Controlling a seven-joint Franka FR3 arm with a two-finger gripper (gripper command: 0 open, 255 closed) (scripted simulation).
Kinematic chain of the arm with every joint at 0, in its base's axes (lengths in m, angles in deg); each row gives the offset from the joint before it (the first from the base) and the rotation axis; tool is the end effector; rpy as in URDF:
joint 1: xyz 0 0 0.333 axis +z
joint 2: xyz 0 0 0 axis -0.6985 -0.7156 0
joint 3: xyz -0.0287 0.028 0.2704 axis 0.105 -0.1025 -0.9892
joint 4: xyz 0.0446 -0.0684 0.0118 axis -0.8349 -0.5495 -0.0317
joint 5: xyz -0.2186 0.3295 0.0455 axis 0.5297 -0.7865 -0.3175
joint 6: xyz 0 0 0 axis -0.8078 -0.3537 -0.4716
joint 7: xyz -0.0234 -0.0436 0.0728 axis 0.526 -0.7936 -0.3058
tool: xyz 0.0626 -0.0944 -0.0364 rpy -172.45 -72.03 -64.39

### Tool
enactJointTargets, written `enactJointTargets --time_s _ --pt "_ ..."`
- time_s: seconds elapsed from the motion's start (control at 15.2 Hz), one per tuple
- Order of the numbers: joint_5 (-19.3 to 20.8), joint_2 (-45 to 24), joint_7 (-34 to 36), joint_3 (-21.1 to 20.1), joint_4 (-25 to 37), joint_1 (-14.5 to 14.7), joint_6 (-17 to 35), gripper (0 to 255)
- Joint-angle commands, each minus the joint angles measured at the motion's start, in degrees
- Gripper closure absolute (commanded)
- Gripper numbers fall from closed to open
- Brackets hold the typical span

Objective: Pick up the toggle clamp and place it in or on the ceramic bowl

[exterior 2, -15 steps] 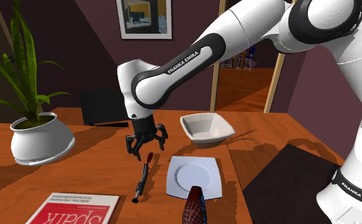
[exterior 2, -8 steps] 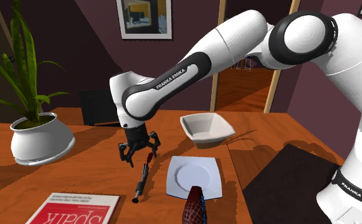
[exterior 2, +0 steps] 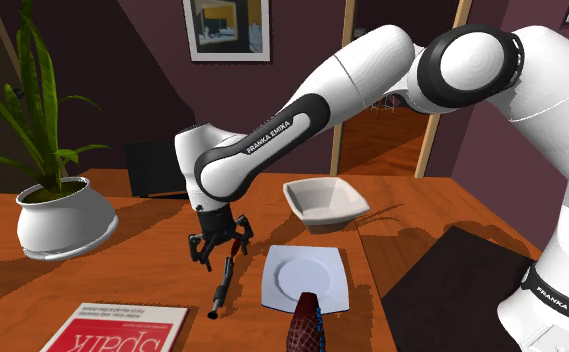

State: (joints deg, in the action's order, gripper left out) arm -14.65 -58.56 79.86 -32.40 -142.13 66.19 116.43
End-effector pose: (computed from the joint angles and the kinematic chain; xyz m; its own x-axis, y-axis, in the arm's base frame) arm 0.5432 0.4202 0.1540 0.9743 -0.1650 -0.1534 -0.1557 -0.9852 0.0714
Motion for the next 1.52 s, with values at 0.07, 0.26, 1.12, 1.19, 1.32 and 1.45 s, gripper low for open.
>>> enactJointTargets --time_s 0.07,0.26,1.12,1.19,1.32,1.45 --pt "0.0 0.0 0.0 0.0 0.0 0.0 0.0 0" --pt "0.0 0.0 0.0 0.0 0.0 0.0 0.0 255" --pt "-0.6 2.4 -0.1 -0.5 -0.1 -0.3 -2.2 255" --pt "-0.7 2.8 -0.1 -0.6 -0.1 -0.4 -2.7 255" --pt "-0.9 3.7 -0.2 -0.8 0.0 -0.5 -3.7 255" --pt "-1.1 4.5 -0.2 -1.0 0.2 -0.6 -4.7 255"
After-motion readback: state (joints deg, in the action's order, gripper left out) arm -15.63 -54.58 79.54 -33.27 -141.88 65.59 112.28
